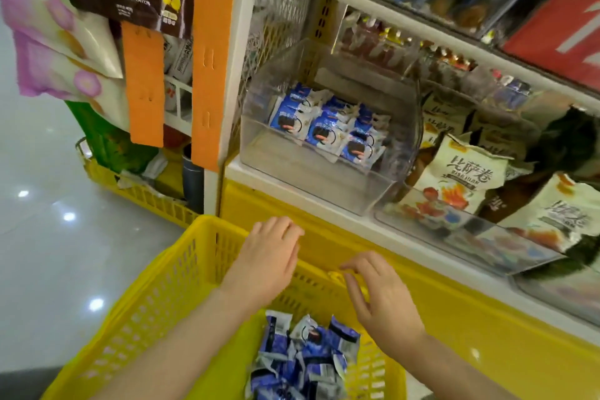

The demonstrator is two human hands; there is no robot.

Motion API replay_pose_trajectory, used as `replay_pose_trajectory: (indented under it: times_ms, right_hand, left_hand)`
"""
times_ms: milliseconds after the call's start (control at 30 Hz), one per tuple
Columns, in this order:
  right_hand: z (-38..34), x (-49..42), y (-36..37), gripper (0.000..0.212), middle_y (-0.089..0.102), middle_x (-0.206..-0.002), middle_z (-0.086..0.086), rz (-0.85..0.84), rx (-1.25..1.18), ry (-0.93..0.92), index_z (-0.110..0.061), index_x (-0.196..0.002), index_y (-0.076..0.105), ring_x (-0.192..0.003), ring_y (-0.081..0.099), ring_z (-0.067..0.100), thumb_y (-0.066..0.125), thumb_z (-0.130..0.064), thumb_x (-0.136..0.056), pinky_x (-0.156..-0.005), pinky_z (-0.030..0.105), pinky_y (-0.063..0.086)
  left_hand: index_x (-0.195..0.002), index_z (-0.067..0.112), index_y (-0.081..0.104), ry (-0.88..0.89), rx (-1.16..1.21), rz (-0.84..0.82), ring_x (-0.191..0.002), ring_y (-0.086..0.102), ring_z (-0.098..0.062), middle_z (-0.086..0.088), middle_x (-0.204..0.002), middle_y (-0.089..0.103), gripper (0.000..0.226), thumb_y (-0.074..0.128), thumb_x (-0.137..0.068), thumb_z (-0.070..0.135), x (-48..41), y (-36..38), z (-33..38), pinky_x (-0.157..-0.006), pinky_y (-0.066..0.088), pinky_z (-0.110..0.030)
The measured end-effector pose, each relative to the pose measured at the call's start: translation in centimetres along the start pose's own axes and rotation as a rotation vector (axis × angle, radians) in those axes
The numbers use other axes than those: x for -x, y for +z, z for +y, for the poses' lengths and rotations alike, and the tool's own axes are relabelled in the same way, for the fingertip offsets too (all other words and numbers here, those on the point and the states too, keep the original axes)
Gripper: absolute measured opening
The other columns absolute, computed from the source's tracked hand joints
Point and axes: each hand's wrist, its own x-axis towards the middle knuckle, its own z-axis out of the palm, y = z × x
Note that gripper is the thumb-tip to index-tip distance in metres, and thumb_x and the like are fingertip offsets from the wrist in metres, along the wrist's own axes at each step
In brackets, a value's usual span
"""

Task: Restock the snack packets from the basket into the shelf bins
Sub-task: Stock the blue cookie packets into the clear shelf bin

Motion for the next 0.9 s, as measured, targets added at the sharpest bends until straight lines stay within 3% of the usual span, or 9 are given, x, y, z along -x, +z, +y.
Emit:
replay_pose_trajectory:
  times_ms: [100,233,400,533,667,900]
  right_hand:
    - [0.6,2.8,3.9,0.011,0.061,-0.095,-0.002,-0.246,-0.011,0.059,-0.018,-0.101,0.064,-0.091,0.062,0.017,0.057,-0.016,-0.092,-0.076,0.021,0.041]
    - [2.2,6.5,10.1,0.035,0.043,-0.132,-0.005,-0.591,-0.02,0.302,-0.026,-0.133,0.041,-0.126,0.041,0.013,0.037,-0.035,-0.1,-0.1,0.024,0.035]
    - [3.1,9.7,15.7,0.046,0.041,-0.139,-0.001,-0.85,-0.056,0.456,-0.022,-0.138,0.036,-0.127,0.04,0.017,0.045,-0.039,-0.097,-0.103,0.027,0.034]
    - [3.0,12.1,18.1,0.05,0.038,-0.14,-0.002,-0.91,-0.123,0.558,-0.024,-0.137,0.037,-0.127,0.039,0.015,0.055,-0.037,-0.092,-0.1,0.024,0.037]
    - [3.0,12.6,19.2,0.046,0.039,-0.138,-0.001,-0.916,-0.172,0.609,-0.022,-0.133,0.041,-0.123,0.045,0.017,0.06,-0.024,-0.091,-0.101,0.027,0.041]
    - [3.9,11.9,18.3,0.036,0.058,-0.119,0.001,-0.805,-0.199,0.716,-0.02,-0.121,0.049,-0.096,0.06,0.017,0.062,-0.029,-0.089,-0.072,0.024,0.044]
  left_hand:
    - [-0.124,0.022,0.045,-0.108,0.03,-0.231,-0.11,0.039,-0.011,0.007,-0.121,0.045,0.028,0.034,-0.099,0.025,3.3,4.9,-1.4,-0.095,0.028,-0.026]
    - [-0.127,0.017,0.045,-0.276,0.062,-0.486,-0.114,0.044,-0.017,-0.001,-0.125,0.047,0.031,0.035,-0.099,0.025,6.5,10.3,-3.8,-0.095,0.035,-0.029]
    - [-0.133,0.013,0.042,-0.533,0.179,-0.652,-0.118,0.047,-0.022,-0.008,-0.132,0.046,0.037,0.039,-0.099,0.027,9.4,15.7,-5.6,-0.096,0.039,-0.031]
    - [-0.138,0.011,0.038,-0.727,0.359,-0.726,-0.12,0.047,-0.026,-0.012,-0.135,0.045,0.044,0.043,-0.098,0.029,9.9,19.1,-5.8,-0.099,0.04,-0.035]
    - [-0.133,0.005,0.045,-0.942,0.605,-0.602,-0.117,0.052,-0.029,-0.014,-0.134,0.051,0.044,0.054,-0.094,0.024,8.6,21.1,-5.0,-0.097,0.043,-0.035]
    - [-0.124,0.0,0.046,-1.107,0.666,-0.496,-0.109,0.057,-0.033,-0.018,-0.122,0.058,0.046,0.067,-0.084,0.011,7.8,22.6,-4.1,-0.082,0.044,-0.032]
